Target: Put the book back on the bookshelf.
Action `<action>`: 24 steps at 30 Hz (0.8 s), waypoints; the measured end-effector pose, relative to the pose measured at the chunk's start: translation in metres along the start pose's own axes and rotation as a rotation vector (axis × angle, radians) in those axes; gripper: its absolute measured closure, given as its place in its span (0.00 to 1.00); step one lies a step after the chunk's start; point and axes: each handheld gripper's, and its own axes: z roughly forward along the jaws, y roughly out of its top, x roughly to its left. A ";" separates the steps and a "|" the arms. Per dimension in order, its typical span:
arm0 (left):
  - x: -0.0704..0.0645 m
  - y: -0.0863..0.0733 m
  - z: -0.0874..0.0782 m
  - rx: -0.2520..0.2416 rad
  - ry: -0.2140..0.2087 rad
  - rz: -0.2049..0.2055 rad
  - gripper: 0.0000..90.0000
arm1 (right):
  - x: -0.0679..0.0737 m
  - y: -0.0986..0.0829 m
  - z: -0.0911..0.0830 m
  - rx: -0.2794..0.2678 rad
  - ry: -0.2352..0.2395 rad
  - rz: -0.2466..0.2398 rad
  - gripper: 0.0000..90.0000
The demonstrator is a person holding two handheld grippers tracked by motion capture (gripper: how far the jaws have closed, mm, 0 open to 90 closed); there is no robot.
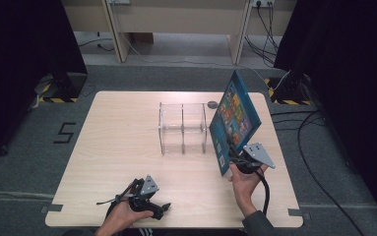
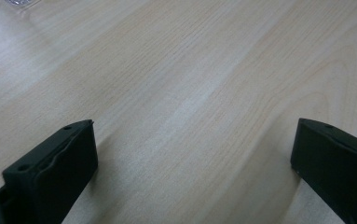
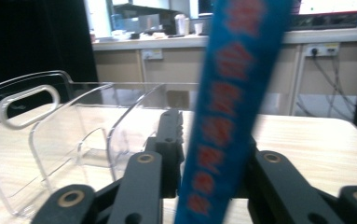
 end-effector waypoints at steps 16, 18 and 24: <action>0.000 0.000 0.000 0.004 -0.003 0.005 0.00 | -0.009 -0.002 -0.023 0.038 0.052 0.056 0.62; 0.000 0.000 0.000 0.004 -0.004 0.003 0.00 | -0.010 -0.001 -0.028 0.034 0.061 0.068 0.60; 0.000 0.000 0.000 0.004 -0.004 0.003 0.00 | -0.013 -0.002 -0.039 0.030 0.096 0.055 0.58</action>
